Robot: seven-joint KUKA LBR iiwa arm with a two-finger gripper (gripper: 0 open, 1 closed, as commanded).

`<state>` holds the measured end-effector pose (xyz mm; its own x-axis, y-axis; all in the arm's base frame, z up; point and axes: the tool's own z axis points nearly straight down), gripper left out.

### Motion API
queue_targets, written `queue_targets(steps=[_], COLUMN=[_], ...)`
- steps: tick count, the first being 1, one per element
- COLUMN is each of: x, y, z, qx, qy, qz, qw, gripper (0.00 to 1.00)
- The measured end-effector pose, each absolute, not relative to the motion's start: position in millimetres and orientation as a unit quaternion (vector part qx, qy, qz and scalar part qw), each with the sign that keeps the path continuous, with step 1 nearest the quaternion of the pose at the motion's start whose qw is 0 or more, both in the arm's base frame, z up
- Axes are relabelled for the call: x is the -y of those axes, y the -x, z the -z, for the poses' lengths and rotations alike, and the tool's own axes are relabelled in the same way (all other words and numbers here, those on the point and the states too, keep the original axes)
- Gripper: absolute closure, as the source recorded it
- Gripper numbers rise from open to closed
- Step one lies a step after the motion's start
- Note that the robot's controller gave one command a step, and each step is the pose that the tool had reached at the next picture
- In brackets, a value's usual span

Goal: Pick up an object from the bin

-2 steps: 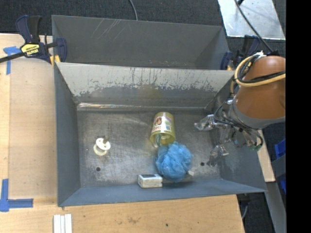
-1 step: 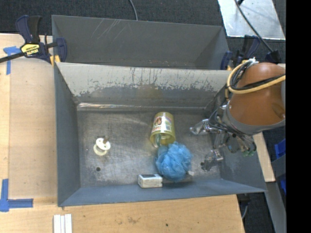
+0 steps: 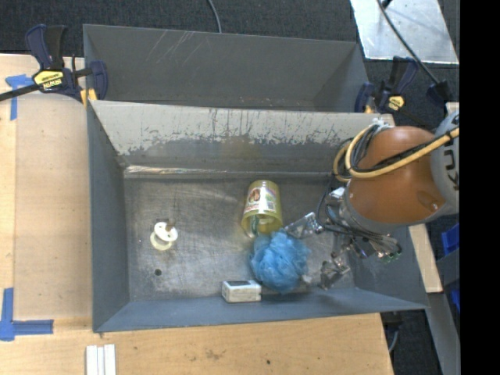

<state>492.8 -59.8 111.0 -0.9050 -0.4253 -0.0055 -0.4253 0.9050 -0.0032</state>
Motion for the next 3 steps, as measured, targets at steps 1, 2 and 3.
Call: queue_targets(steps=[1,2,3], x=[59.0,57.6,54.3], y=[-507.5,-509.9,-509.8], z=[-79.3,-75.8,-107.2], qx=[-0.985,-0.988,-0.982], qy=[0.17,0.157,0.191], qz=[0.0,0.001,-0.002], qw=[0.002,0.002,-0.004], gripper=[0.0,0.0,0.0])
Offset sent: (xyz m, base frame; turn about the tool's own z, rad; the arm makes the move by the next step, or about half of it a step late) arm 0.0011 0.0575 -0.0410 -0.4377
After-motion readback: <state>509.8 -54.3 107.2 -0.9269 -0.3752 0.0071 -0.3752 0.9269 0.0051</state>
